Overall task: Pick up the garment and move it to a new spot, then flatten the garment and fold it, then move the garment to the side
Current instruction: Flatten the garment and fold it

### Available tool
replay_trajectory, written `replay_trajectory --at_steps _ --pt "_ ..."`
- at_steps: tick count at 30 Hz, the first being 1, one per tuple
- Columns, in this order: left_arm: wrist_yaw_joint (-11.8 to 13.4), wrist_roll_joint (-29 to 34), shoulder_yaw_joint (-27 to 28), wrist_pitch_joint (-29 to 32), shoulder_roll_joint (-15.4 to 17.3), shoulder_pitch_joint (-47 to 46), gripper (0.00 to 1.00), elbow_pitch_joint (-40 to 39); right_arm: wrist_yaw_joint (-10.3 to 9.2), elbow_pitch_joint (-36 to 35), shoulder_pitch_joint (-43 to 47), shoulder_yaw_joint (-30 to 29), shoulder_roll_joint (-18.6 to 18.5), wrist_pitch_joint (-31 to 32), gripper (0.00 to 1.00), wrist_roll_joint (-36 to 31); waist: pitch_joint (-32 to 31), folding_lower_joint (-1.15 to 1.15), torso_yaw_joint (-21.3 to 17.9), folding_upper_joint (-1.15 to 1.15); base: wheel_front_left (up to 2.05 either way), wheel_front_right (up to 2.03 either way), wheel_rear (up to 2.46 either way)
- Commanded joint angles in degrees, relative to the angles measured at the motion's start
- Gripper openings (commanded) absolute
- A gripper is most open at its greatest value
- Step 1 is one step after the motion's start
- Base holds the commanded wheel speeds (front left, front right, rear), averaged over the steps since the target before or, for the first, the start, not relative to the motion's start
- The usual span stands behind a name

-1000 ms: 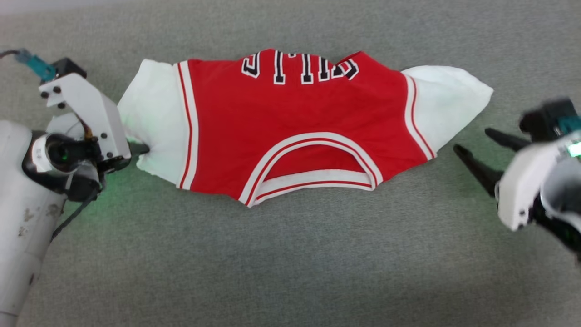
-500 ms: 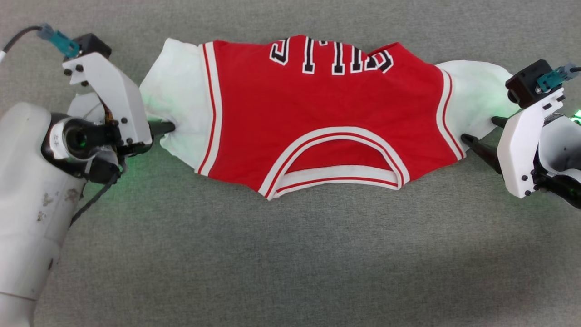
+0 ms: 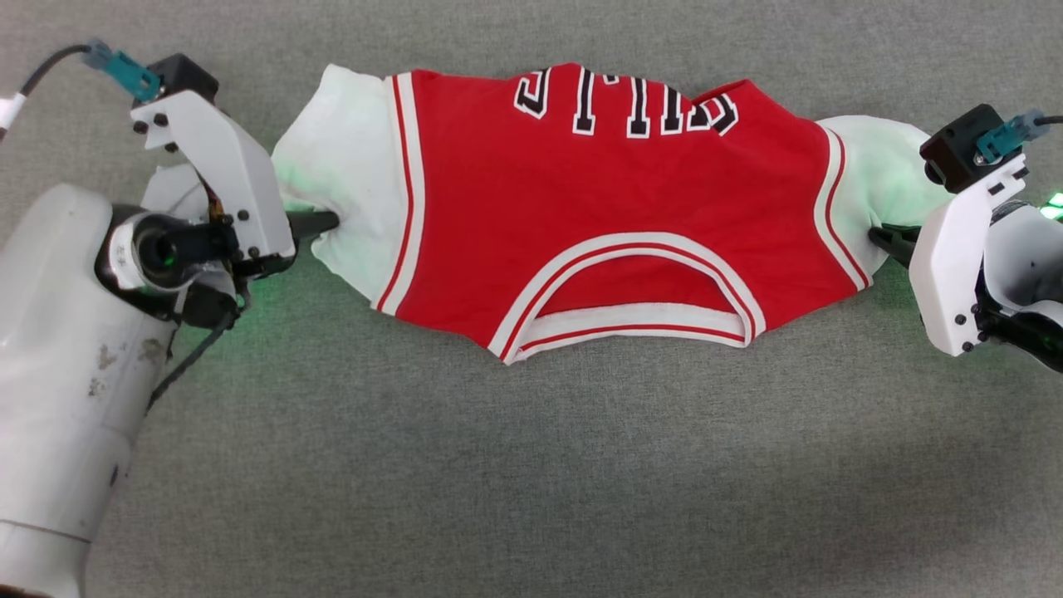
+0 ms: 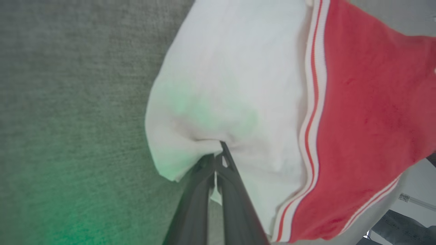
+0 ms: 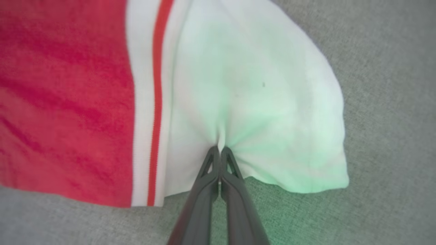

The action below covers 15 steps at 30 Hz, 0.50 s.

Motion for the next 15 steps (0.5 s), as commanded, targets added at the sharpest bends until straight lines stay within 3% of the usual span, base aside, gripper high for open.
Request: replay_trajectory --at_steps 1,9,15 --pt "-0.5 -0.4 -0.8 -0.9 -2.1 2.8 0.00 1.4 -0.08 1.8 1.9 1.9 0.1 -0.6 0.00 0.5 -0.9 0.00 0.3 0.00 0.00 0.00 0.00" --pt "-3.9 -4.2 4.6 -6.0 -1.7 2.6 0.00 -1.4 -0.07 -0.6 2.0 -4.2 -1.3 -8.6 0.00 8.4 -4.7 0.00 2.0 0.00 0.00 0.00 0.00" --pt "-3.9 -7.9 9.6 -9.8 -3.4 0.5 0.00 -4.4 -0.07 -0.9 -1.3 -8.5 -2.2 -10.2 0.00 11.2 -5.3 0.00 3.2 0.00 0.00 0.00 0.00"
